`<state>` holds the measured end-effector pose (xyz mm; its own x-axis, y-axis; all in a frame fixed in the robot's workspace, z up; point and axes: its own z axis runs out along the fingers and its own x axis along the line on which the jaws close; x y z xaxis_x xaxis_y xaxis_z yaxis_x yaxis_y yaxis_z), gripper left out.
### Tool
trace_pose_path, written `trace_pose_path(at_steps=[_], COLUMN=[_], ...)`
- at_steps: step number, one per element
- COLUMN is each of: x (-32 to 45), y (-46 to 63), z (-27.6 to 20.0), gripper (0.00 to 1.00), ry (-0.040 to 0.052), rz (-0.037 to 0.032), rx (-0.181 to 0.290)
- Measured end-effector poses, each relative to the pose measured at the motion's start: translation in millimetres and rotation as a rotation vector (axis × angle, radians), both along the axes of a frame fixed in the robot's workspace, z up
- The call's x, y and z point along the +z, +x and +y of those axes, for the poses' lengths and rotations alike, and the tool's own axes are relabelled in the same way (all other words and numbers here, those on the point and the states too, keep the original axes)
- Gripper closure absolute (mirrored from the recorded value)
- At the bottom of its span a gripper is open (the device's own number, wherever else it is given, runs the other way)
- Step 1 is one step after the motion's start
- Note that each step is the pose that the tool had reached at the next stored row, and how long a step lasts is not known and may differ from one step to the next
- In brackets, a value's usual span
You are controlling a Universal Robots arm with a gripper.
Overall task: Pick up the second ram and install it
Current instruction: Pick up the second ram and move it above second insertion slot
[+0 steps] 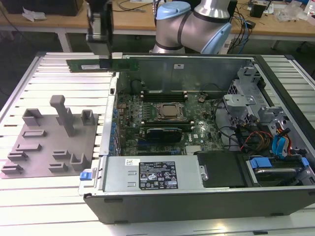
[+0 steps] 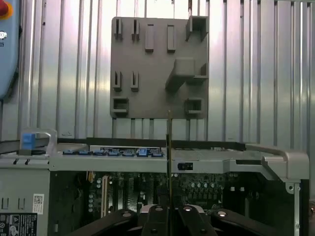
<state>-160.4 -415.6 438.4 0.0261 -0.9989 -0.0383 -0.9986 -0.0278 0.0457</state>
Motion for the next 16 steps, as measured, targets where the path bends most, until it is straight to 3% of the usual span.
trace_pose_path(at_steps=[2, 5, 16], x=[-1.7, -3.5, -7.5], y=[23.1, 43.0, 75.0], z=[1.3, 3.1, 6.9], gripper=[0.89, 0.89, 0.89], ry=[0.0000, 0.0000, 0.0001], rz=[0.0009, 0.0012, 0.0014], rx=[0.000, 0.000, 0.000])
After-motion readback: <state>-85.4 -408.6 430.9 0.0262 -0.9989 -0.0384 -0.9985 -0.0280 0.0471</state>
